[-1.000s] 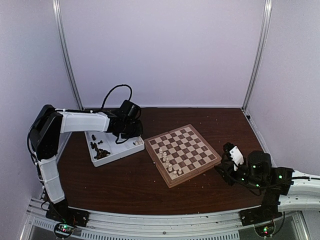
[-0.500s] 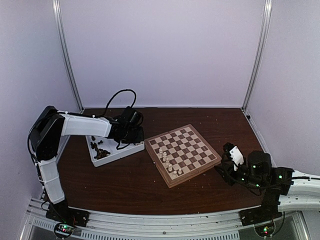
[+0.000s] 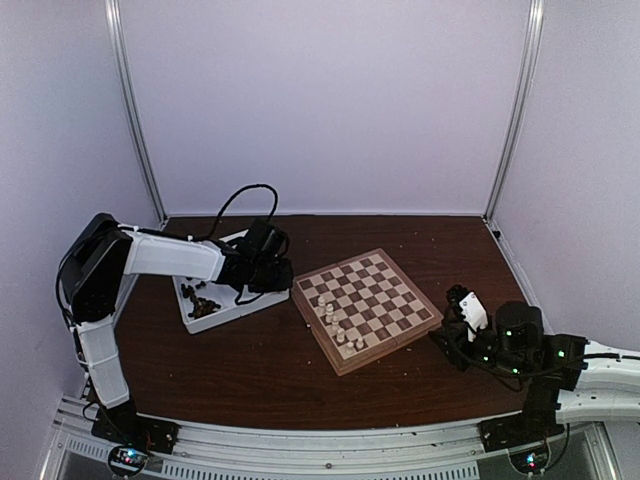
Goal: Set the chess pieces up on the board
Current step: Pick up the chess piece from the storage box.
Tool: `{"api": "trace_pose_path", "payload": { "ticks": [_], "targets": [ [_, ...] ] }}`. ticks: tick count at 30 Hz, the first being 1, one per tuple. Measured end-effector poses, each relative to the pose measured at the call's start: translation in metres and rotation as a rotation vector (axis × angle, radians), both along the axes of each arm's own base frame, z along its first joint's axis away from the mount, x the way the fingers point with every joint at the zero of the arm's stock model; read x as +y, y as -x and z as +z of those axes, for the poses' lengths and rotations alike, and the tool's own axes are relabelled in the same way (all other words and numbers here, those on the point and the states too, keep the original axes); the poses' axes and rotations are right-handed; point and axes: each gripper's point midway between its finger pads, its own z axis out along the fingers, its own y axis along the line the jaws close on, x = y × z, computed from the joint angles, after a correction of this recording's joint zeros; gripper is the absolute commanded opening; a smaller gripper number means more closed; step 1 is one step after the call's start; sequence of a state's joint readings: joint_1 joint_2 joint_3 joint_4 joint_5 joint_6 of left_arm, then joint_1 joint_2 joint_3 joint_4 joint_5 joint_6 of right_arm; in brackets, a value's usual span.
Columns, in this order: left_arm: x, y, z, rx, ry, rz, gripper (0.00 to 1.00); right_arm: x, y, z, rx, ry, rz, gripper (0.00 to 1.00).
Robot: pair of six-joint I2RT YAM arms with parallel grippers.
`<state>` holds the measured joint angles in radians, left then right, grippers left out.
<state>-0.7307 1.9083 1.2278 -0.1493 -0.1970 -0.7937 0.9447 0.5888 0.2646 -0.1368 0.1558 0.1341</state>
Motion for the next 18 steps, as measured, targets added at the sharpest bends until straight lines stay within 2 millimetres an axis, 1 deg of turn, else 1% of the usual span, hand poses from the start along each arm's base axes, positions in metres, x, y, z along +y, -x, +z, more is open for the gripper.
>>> {"api": "trace_pose_path", "payload": {
  "ticks": [4,18],
  "targets": [
    [0.0032,0.0022,-0.0049,0.008,-0.013,0.003,0.0,0.0,0.0,0.0003,-0.001,-0.001,0.0,0.4],
    [0.0032,0.0018,-0.0042,0.002,-0.017,0.003,0.0,0.0,0.0,0.0001,0.0,0.0,0.0,0.4]
  ]
}}
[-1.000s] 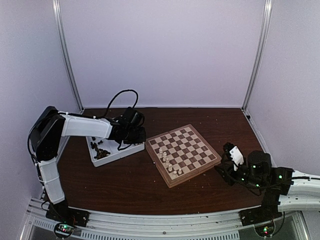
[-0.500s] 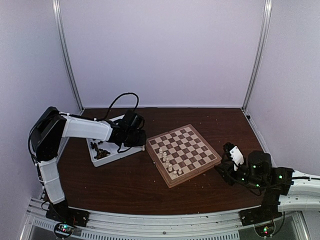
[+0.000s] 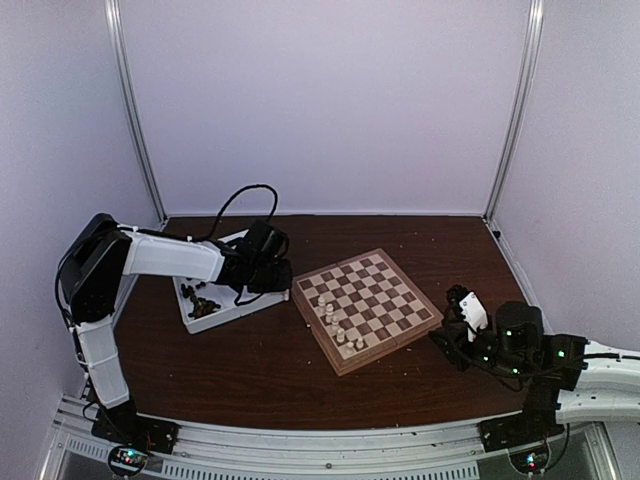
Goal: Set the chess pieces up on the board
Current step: Pick up the chess piece from the storage box.
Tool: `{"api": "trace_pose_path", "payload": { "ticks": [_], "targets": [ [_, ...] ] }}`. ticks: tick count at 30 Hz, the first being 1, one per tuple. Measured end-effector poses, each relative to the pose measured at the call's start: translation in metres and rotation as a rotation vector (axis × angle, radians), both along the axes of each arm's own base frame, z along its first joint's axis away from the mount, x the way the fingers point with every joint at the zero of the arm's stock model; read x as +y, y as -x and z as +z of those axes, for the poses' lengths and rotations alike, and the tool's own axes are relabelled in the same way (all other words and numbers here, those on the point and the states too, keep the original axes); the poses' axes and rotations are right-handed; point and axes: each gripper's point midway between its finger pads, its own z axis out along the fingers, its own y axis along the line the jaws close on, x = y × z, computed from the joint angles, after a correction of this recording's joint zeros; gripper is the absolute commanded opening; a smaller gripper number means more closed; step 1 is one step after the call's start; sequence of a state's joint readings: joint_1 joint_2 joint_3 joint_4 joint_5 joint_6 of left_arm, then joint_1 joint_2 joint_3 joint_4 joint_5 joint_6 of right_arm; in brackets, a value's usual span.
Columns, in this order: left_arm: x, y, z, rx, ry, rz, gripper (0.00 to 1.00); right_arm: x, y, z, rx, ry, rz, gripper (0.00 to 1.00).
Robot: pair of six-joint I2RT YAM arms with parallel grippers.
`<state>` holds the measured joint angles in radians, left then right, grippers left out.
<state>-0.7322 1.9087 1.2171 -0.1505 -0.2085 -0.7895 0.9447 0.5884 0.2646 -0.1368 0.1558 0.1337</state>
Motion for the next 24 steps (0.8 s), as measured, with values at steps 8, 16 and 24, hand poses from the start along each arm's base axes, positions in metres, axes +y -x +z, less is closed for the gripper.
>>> {"api": "trace_pose_path", "payload": {
  "ticks": [8,16,24],
  "targets": [
    [0.01,-0.004,0.041,-0.087,-0.015,0.003,0.0,0.0,0.0,0.0,0.0,0.0,0.0,0.41],
    [-0.009,0.003,0.072,-0.071,0.113,-0.059,0.0,0.003,0.002,0.0,0.008,-0.006,0.02,0.44],
    [-0.04,0.037,0.128,0.038,0.434,-0.066,0.0,0.045,-0.002,0.067,-0.027,-0.168,0.129,0.48]
  ]
}}
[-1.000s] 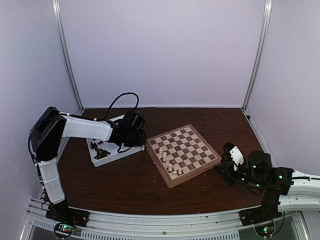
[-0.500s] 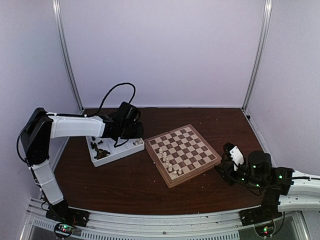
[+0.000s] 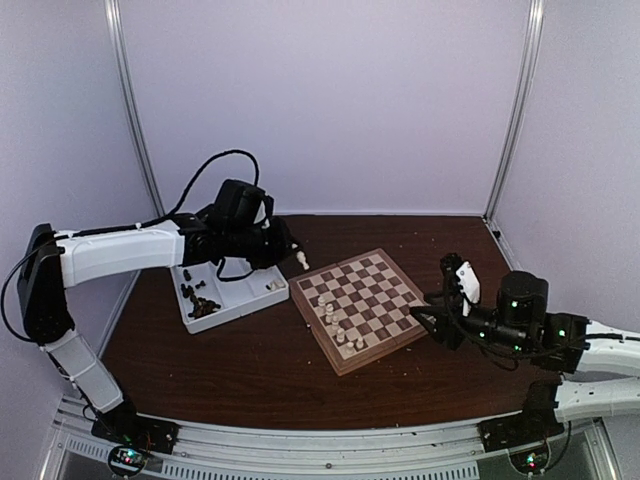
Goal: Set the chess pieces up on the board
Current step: Pick up the chess piece from the storage box.
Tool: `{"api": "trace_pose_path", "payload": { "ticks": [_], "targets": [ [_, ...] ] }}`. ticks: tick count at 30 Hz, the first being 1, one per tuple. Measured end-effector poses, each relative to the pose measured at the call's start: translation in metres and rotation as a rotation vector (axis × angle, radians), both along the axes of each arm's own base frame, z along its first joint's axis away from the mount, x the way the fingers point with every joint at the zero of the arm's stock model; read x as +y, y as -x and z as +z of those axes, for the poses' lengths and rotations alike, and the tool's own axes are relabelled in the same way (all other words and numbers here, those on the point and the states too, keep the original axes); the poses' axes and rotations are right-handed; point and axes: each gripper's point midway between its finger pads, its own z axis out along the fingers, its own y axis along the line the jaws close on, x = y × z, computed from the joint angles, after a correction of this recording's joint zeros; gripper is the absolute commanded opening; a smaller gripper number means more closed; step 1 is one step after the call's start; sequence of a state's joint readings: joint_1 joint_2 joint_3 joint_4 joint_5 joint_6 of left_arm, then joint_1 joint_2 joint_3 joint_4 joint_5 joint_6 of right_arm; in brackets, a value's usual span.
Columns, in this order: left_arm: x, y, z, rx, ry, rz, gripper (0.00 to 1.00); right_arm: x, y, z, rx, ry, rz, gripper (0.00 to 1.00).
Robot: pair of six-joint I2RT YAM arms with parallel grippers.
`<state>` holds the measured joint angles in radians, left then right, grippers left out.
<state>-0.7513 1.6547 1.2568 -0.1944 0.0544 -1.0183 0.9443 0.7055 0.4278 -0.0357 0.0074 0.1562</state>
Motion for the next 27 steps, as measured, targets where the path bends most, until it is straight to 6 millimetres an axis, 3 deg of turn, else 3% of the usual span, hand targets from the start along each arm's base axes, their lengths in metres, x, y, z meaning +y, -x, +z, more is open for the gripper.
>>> {"api": "trace_pose_path", "payload": {
  "ticks": [4,8,19,27],
  "targets": [
    [-0.012,0.021,0.041,0.029,0.154,0.011,0.0,0.029,-0.004,0.04,-0.049,-0.093,0.076,0.49],
    [-0.024,0.041,0.068,0.087,0.29,0.024,0.0,0.055,-0.003,0.051,-0.094,-0.101,0.153,0.52],
    [-0.057,0.08,0.089,0.233,0.466,0.013,0.0,0.123,-0.009,0.089,-0.279,-0.051,0.28,0.51],
    [-0.048,0.09,0.107,0.223,0.506,0.013,0.0,0.134,-0.019,0.08,-0.318,-0.002,0.262,0.47]
  ]
}}
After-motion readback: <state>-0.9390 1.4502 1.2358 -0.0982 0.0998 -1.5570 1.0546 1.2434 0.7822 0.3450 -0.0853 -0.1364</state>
